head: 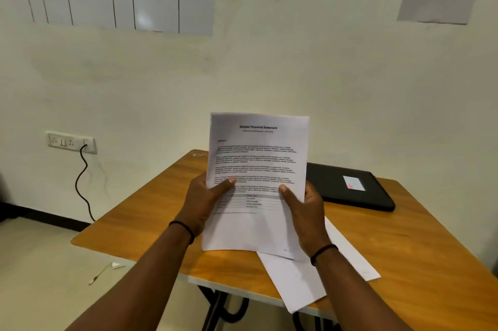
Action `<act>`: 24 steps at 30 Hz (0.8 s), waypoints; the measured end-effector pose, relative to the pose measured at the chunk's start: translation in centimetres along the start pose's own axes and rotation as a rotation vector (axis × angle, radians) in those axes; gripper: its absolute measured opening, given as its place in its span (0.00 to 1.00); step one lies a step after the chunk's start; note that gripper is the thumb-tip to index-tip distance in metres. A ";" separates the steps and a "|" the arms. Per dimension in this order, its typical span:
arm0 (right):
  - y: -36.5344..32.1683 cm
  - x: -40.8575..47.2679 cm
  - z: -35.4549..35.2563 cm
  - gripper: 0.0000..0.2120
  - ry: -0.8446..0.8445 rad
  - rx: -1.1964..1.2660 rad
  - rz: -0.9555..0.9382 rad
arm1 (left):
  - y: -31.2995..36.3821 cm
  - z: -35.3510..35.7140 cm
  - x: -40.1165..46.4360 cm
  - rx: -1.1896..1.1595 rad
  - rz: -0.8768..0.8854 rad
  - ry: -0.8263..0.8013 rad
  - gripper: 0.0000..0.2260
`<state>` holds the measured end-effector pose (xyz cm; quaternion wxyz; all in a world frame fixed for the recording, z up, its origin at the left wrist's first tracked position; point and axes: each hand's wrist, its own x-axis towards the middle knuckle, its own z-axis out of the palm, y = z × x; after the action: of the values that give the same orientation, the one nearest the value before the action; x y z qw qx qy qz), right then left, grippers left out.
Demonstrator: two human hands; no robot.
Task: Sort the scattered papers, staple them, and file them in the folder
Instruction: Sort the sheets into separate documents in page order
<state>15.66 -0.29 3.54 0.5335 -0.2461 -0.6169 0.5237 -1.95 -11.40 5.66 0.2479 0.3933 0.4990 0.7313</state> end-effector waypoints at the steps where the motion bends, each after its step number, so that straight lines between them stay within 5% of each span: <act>1: -0.1 0.1 0.5 0.15 0.019 0.006 -0.006 | 0.2 -0.3 0.2 0.005 0.003 0.008 0.10; 10: 1.6 -1.4 7.5 0.15 -0.043 0.014 0.018 | 1.3 -6.4 1.0 0.178 -0.010 0.138 0.10; 14: 2.3 -1.1 10.5 0.19 -0.098 -0.212 0.085 | 1.0 -11.0 2.5 0.297 -0.131 0.273 0.09; 20: 7.0 -2.1 10.7 0.10 -0.250 -0.934 0.051 | -2.4 -13.8 2.0 1.117 -0.378 0.328 0.09; 24: 6.8 -1.9 7.5 0.06 -0.140 -0.902 -0.014 | -3.8 -12.6 1.4 1.512 -0.428 0.426 0.19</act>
<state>7.66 -2.57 -2.47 0.3334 -0.4136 -0.8196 0.2145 -13.22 -15.66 0.20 -0.0504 0.2026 0.9588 0.1927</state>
